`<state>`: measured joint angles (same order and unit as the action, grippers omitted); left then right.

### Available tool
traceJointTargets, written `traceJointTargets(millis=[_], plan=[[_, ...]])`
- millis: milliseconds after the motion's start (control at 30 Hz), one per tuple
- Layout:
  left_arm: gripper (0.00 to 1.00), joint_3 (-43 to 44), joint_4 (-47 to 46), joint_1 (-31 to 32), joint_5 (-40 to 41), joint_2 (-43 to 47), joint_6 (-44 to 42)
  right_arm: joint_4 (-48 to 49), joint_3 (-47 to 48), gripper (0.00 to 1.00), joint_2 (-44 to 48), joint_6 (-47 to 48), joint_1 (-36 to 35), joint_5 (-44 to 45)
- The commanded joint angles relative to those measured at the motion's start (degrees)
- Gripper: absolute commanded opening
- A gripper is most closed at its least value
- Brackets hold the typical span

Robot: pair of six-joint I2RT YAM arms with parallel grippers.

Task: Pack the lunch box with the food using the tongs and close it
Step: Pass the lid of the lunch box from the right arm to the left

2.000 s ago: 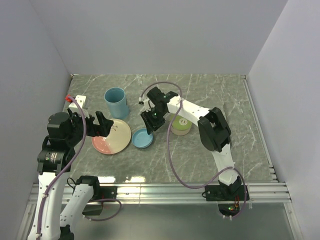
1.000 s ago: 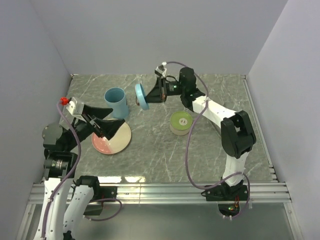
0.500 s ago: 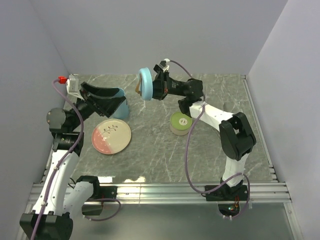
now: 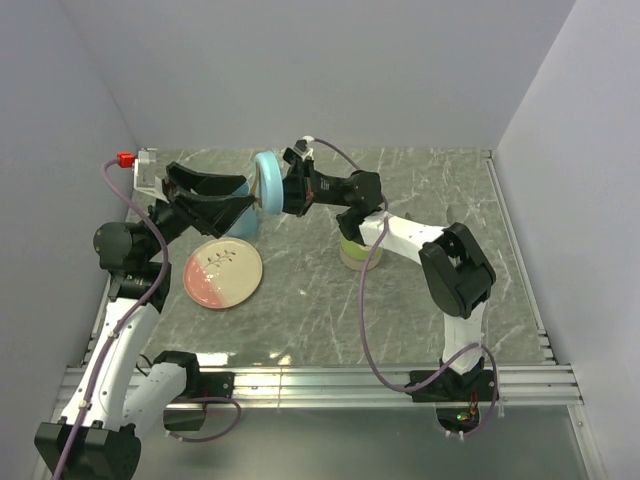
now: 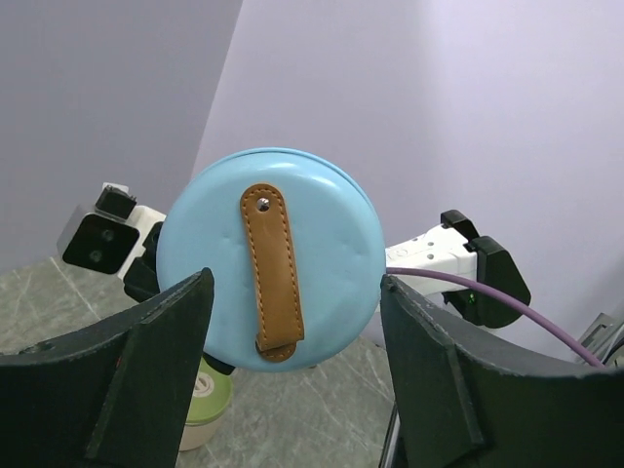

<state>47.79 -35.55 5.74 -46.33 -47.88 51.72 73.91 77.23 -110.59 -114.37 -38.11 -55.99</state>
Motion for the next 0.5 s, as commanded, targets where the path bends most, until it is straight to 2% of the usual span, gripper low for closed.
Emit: traceJointTargets(millis=[0,167,400,467], plan=[[0.74,1.0,-1.5,0.7,0.0,-0.3,-1.4,13.9,2.1,0.00,1.1,-10.6,-0.6,1.6],[0.68,0.2,-1.0,1.6,0.2,-0.5,-2.2,14.2,2.8,0.00,1.2,-10.7,-1.4,1.4],[0.67,-0.2,0.7,2.5,1.1,-0.4,-4.2,14.4,3.5,0.00,1.1,-11.1,-2.7,1.9],[0.64,-0.7,1.2,2.5,1.2,-0.3,-4.6,14.5,3.8,0.00,1.1,-11.1,-2.8,1.8]])
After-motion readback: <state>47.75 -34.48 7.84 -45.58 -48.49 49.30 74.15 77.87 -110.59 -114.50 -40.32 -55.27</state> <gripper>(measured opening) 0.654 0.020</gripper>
